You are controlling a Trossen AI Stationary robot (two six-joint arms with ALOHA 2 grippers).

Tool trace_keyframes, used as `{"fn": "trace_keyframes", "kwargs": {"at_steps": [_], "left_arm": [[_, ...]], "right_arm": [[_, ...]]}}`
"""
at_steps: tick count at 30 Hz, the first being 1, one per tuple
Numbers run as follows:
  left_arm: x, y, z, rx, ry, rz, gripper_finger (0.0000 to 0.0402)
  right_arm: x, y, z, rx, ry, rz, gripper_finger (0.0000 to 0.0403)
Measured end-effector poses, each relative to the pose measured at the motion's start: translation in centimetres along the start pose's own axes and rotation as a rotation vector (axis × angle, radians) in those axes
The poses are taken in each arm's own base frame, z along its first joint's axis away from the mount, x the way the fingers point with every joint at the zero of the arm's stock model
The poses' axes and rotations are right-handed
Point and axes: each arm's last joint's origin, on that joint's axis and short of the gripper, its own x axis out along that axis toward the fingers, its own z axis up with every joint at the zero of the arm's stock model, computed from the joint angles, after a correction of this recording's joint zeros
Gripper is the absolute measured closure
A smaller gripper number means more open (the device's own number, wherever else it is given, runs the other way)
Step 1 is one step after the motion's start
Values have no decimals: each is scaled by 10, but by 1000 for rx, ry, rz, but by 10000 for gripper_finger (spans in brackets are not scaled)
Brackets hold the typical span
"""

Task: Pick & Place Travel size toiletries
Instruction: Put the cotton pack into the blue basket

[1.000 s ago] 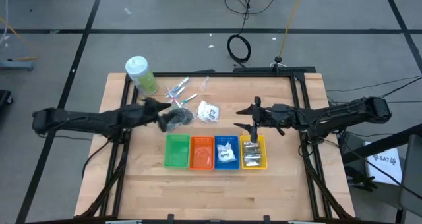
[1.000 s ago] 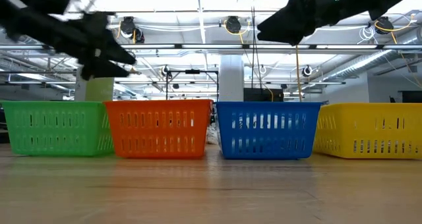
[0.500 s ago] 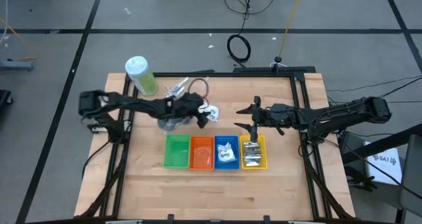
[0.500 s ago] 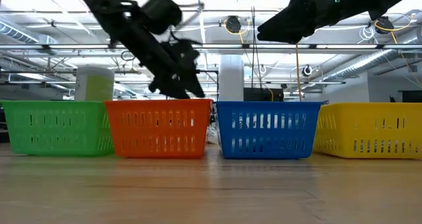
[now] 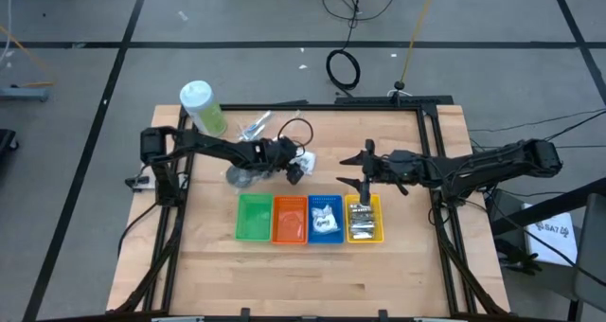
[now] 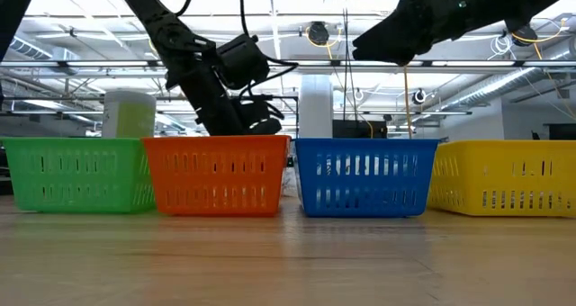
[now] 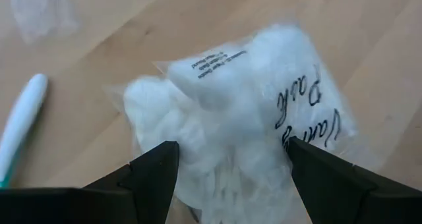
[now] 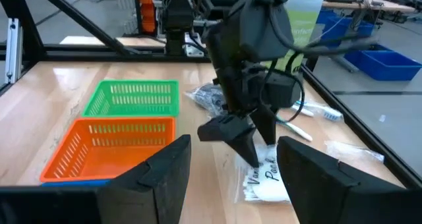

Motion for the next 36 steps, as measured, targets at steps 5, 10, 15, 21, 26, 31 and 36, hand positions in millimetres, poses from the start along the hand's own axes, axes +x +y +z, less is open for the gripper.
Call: {"fn": "trace_keyframes", "kwargs": {"at_steps": [5, 10, 15, 21, 26, 31, 36], "left_arm": [[0, -1, 0, 23, 15, -44, 171], [-5, -2, 3, 57, -3, -57, 280], [-20, -4, 13, 107, -61, -77, 388], [-62, -15, 27, 238, -183, -131, 395], [-97, -28, 31, 367, -286, -179, 396], [-117, -36, 27, 446, -325, -142, 396], [-114, -29, 18, 371, -218, -61, 394]], "right_arm": [[-1, 0, -5, 7, -56, -1, 190], [-1, 0, -6, 7, -62, -4, 190], [-1, 0, -6, 9, -60, -7, 190], [2, -3, -11, 85, -27, -44, 190], [19, -8, -21, 149, -15, -67, 190], [35, -11, -30, 158, -25, -85, 189], [37, -12, -32, 157, -21, -87, 180]]}}
